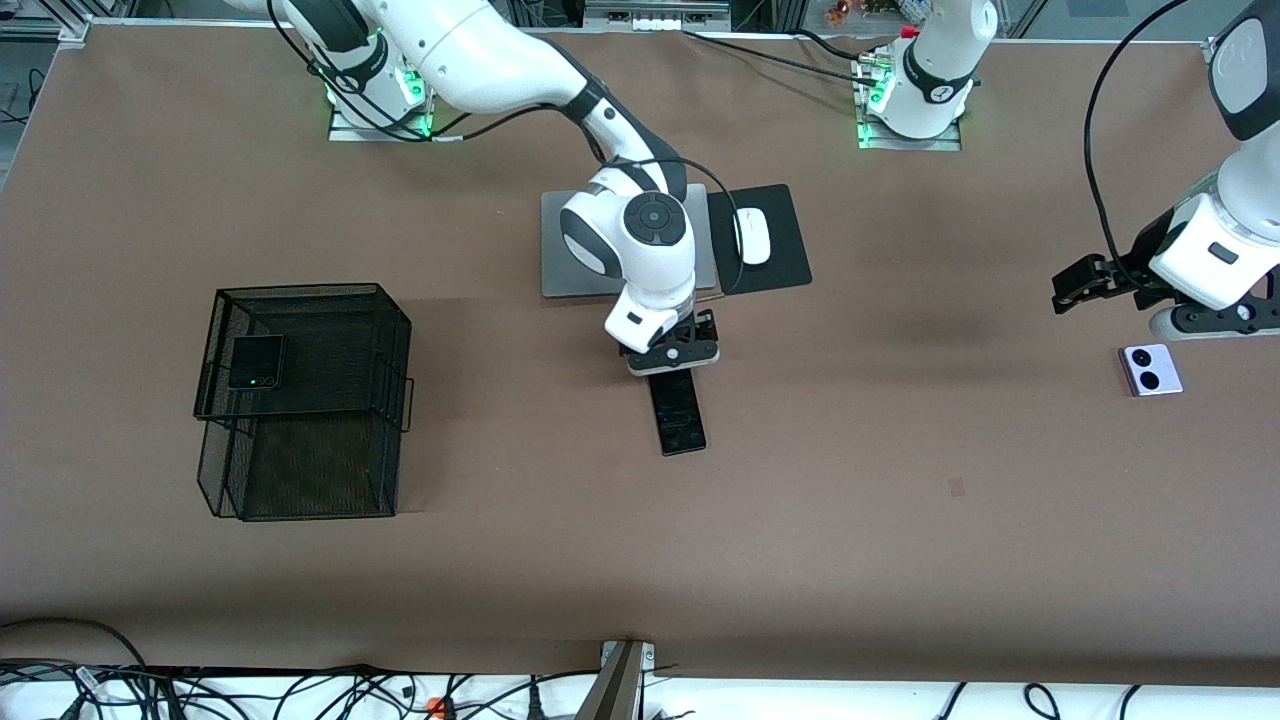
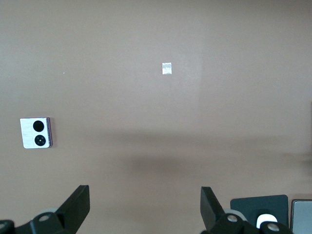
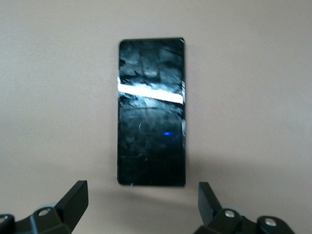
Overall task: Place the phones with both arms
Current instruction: 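Grasp the black bar phone with the right gripper, then carry the bar phone into the mesh basket with the right gripper, then release the bar phone in the basket while the left gripper reaches the white phone, then grasp the white flip phone with the left gripper while the right gripper withdraws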
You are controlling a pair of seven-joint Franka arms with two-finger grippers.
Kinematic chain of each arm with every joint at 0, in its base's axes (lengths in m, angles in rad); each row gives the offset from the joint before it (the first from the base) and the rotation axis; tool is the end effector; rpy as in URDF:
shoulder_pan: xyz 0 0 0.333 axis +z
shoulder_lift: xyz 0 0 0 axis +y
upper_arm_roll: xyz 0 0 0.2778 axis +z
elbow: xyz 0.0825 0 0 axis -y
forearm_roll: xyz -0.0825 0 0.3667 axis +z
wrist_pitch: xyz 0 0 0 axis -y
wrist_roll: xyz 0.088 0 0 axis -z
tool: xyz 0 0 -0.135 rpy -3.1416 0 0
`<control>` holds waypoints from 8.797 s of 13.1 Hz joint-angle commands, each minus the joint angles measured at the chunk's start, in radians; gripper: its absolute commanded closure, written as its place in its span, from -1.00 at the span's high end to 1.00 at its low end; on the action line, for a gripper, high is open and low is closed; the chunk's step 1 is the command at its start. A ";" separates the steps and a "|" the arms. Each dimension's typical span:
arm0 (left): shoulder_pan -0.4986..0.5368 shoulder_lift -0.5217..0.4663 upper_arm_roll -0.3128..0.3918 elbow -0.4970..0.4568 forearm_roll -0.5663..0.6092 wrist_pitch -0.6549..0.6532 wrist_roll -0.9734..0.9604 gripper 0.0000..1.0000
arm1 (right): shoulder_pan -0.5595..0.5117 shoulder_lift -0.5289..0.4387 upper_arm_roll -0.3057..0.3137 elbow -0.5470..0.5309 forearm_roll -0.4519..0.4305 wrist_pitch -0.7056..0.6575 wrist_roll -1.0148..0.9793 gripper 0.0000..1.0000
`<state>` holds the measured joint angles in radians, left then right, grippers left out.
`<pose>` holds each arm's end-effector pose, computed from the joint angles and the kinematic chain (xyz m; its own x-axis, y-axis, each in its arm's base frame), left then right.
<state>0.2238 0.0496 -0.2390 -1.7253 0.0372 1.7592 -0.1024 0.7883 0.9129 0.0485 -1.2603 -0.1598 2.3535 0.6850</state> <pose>0.5577 -0.0023 0.4773 0.9967 0.0802 -0.0117 0.0799 -0.9965 -0.0260 0.4990 0.5332 0.1814 0.9553 0.2216 0.1958 0.2335 -0.9716 -0.0396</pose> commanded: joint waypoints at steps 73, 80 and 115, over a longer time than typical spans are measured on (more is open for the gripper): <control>-0.132 0.075 0.222 0.136 -0.033 -0.092 0.115 1.00 | -0.098 -0.798 -0.610 -0.972 0.207 -0.047 -0.559 -1.00; -0.129 0.075 0.225 0.130 -0.034 -0.092 0.127 1.00 | -0.100 -0.793 -0.625 -0.894 0.233 -0.164 -0.575 1.00; 0.485 0.593 0.102 -0.148 0.044 0.803 0.618 -0.17 | -0.684 -0.898 -0.200 -0.367 0.115 -0.796 -0.639 1.00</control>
<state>0.7002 0.6518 -0.1263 -1.8794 0.0943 2.5690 0.4941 0.1153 0.0069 -0.1365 -1.6594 -0.0575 1.5842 0.0679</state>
